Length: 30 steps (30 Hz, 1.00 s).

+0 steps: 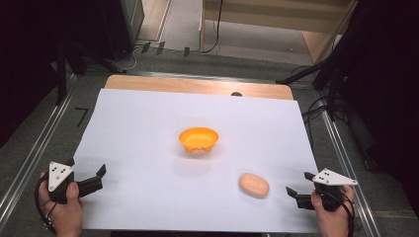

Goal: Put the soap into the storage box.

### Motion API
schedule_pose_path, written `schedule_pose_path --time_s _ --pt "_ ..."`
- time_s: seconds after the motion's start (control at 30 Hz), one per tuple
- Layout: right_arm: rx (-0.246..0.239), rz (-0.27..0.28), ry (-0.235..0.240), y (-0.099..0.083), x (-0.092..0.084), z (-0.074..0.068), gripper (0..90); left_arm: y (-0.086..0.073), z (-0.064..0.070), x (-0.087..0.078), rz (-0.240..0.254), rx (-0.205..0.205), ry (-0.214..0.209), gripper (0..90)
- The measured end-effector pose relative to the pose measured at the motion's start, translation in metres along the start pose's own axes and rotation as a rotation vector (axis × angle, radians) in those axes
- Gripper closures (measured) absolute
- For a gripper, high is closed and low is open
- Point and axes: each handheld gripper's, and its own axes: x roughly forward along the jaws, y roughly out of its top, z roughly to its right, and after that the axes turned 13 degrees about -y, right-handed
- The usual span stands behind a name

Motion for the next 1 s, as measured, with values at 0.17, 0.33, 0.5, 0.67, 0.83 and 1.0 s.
schedule_pose_path --time_s 0.17,0.33,0.5,0.67,0.83,1.0 --pt "-0.117 -0.081 0.036 0.011 0.005 -0.011 11.9 0.000 0.001 0.001 -0.007 0.009 -0.001 0.0" --pt "-0.205 -0.131 0.070 0.023 0.013 -0.025 2.2 0.000 0.002 0.001 -0.012 0.015 -0.001 0.0" --pt "-0.262 -0.162 0.107 0.032 0.022 -0.033 0.0 0.000 0.002 0.001 -0.015 0.021 -0.003 0.0" --pt "-0.276 -0.167 0.145 0.040 0.028 -0.042 0.0 0.000 0.002 0.001 -0.018 0.024 -0.007 0.0" --pt "-0.304 -0.183 0.169 0.045 0.035 -0.052 0.0 0.000 0.002 0.002 -0.019 0.027 -0.009 0.0" --pt "-0.321 -0.196 0.190 0.051 0.041 -0.061 0.0 0.000 0.003 0.002 -0.021 0.026 -0.010 0.0"
